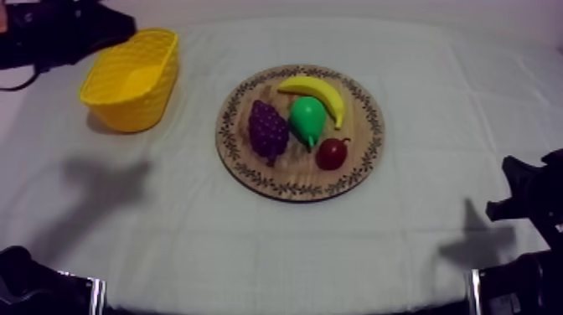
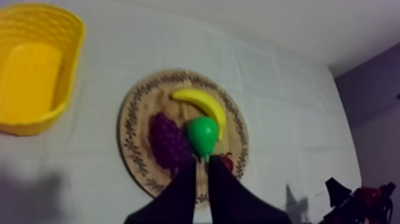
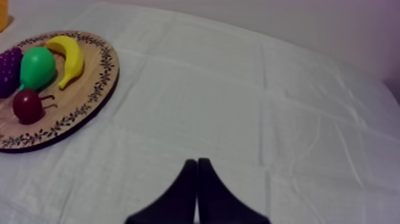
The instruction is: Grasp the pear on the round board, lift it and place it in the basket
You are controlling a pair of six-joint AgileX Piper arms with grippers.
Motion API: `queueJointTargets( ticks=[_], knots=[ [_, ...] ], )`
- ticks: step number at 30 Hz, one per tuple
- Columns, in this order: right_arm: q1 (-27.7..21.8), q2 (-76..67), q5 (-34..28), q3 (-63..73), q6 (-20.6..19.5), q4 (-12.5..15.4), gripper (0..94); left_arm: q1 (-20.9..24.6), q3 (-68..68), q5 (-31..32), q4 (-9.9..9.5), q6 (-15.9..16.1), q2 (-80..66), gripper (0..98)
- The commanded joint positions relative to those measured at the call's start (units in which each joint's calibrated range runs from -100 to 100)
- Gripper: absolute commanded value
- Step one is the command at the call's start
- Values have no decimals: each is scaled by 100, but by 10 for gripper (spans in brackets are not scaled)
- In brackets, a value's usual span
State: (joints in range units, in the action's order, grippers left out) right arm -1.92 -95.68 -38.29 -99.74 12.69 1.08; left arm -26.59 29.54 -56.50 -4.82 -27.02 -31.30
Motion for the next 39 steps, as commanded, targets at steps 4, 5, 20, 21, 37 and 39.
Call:
queueJointTargets(
  ticks=[4, 5, 20, 21, 37, 39],
  knots=[
    [1, 1, -2, -4, -1, 2, 3, -400, -488, 9, 41, -174, 1228, 88],
    [1, 1, -2, -4, -1, 2, 3, -443, -555, 30, 66, -182, 1404, 88],
    [1, 1, -2, -4, -2, 2, 3, -776, -654, 823, 318, -123, 2888, 532],
    [1, 1, -2, -4, -2, 2, 3, -811, -668, 832, 257, -196, 2910, 656],
    [1, 1, -2, -4, -2, 2, 3, -977, -826, 1036, -36, -598, 3197, 884],
    [1, 1, -2, -4, -2, 2, 3, -937, -973, 1021, 67, -488, 3412, 883]
  ],
)
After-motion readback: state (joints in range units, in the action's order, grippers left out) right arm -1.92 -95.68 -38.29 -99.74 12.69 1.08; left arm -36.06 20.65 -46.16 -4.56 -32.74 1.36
